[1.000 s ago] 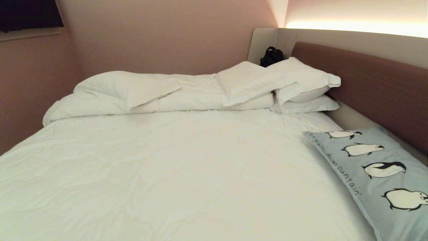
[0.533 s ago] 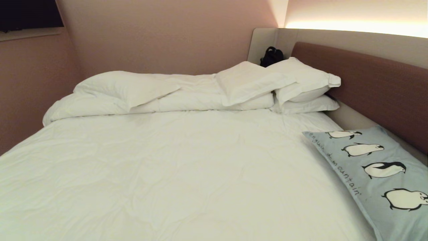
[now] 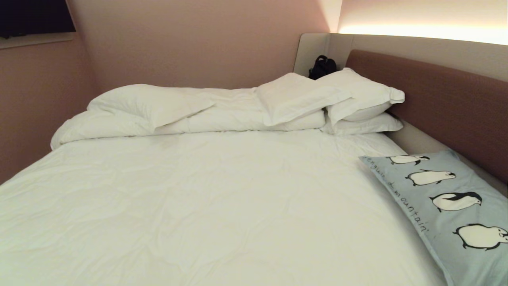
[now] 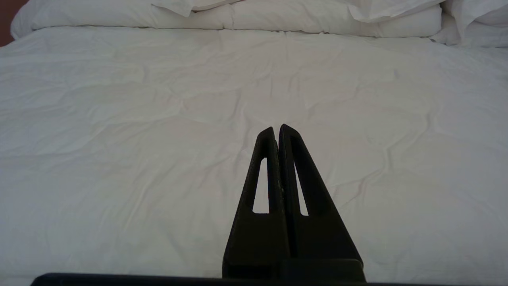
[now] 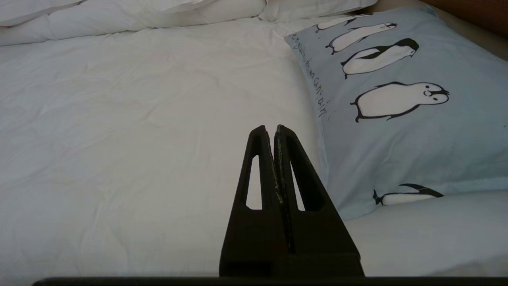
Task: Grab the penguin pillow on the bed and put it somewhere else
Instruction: Pick up the pillow
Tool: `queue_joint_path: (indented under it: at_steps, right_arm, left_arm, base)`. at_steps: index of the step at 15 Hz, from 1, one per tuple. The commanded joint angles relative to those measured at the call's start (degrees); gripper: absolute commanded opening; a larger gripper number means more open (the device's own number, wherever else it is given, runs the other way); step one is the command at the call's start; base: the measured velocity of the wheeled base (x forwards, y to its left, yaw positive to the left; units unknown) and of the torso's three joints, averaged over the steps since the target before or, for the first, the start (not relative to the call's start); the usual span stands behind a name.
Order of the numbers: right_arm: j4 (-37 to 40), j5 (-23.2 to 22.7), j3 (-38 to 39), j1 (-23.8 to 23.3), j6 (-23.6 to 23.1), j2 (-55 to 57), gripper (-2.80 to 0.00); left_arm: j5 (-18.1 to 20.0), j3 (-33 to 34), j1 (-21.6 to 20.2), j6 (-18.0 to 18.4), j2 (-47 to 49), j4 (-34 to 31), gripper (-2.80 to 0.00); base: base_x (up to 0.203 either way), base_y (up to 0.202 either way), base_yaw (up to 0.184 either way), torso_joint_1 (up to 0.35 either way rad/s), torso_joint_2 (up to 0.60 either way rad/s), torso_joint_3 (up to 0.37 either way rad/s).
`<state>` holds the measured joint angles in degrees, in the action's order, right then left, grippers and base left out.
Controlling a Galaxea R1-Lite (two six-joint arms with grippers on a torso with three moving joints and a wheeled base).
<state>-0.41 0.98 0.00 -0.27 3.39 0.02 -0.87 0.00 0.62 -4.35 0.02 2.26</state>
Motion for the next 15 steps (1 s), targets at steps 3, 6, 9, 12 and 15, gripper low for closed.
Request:
queue_joint_path:
  at_steps: [3, 6, 9, 12, 15]
  right_arm:
    - [0.0, 0.0, 0.0, 0.1, 0.0, 0.0, -2.8]
    - [0.0, 0.0, 0.0, 0.0, 0.1, 0.0, -2.8]
    - [0.0, 0.0, 0.0, 0.1, 0.0, 0.0, -2.8]
    - [0.0, -0.1, 0.0, 0.0, 0.0, 0.0, -2.8]
    - [0.0, 0.0, 0.0, 0.0, 0.0, 0.0, -2.8]
  left_arm:
    - [0.0, 0.0, 0.0, 0.0, 0.0, 0.0, -2.8]
    - [0.0, 0.0, 0.0, 0.0, 0.0, 0.0, -2.8]
    - [0.0, 0.0, 0.0, 0.0, 0.0, 0.0, -2.8]
    - [0.0, 0.0, 0.0, 0.0, 0.0, 0.0, -2.8]
    - [0.0, 0.0, 0.0, 0.0, 0.0, 0.0, -2.8]
  base:
    - [0.0, 0.0, 0.0, 0.0, 0.0, 0.0]
    - [0.0, 0.0, 0.0, 0.0, 0.0, 0.0]
    - [0.0, 0.0, 0.0, 0.0, 0.0, 0.0]
    - [0.0, 0.0, 0.0, 0.0, 0.0, 0.0]
    - [0.0, 0.0, 0.0, 0.0, 0.0, 0.0]
